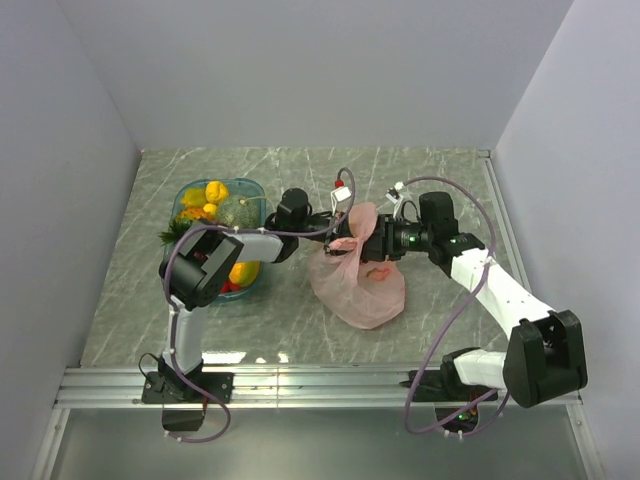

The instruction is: Place the fake fruits into the plastic bag and tie a complex knot

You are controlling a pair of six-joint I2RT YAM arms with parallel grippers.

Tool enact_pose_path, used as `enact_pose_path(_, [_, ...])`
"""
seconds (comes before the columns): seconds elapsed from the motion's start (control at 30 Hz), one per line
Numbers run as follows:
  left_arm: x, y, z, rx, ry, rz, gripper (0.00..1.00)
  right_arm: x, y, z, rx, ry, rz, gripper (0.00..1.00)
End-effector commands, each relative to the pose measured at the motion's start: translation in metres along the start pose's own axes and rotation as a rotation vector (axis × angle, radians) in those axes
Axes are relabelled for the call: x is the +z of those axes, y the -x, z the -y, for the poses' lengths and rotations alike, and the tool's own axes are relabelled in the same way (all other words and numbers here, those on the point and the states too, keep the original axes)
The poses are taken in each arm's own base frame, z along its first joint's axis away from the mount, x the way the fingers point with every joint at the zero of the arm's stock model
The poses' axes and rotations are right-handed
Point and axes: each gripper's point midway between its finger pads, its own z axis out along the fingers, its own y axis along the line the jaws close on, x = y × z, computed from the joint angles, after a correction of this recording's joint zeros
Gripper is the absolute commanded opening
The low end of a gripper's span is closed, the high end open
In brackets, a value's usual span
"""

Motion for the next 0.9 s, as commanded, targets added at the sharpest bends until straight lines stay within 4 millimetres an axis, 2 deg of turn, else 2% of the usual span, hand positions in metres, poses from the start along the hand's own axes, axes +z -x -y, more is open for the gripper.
enact_pose_path(0.0, [0.009,0.006,0.02,0.086,-0.09,0.035,0.01,0.002,0.006,-0.014,-0.099,0.035,0.033,0.53])
enact_pose_path(0.03, [0.009,0.008,0.025,0.043,-0.104,0.042,0.0,0.001,-0.002,-0.008,-0.08,0.009,0.007,0.6])
enact_pose_path(0.13, [0.008,0.012,0.032,0.047,-0.137,0.065,0.0,-0.003,-0.009,-0.004,-0.092,-0.014,-0.014,0.69])
enact_pose_path(0.23, [0.008,0.013,0.039,0.072,-0.158,0.071,0.01,-0.002,-0.004,-0.008,-0.091,0.007,0.013,0.7])
enact_pose_path(0.43, [0.016,0.012,0.042,0.091,-0.166,0.079,0.01,0.023,0.014,-0.016,-0.02,0.106,0.027,0.7])
enact_pose_path(0.5, [0.019,0.01,0.041,0.09,-0.166,0.078,0.0,0.028,0.012,-0.017,0.036,0.128,0.005,0.7])
enact_pose_path(0.53, [0.021,0.011,0.037,0.085,-0.155,0.078,0.0,0.029,0.018,-0.019,0.02,0.146,0.028,0.71])
enact_pose_path(0.77, [0.034,0.005,0.02,0.046,-0.105,0.054,0.01,0.034,0.015,-0.019,0.036,0.172,0.022,0.73])
enact_pose_path(0.87, [0.034,0.007,0.013,0.05,-0.082,0.059,0.0,0.028,0.01,-0.017,0.01,0.138,-0.011,0.73])
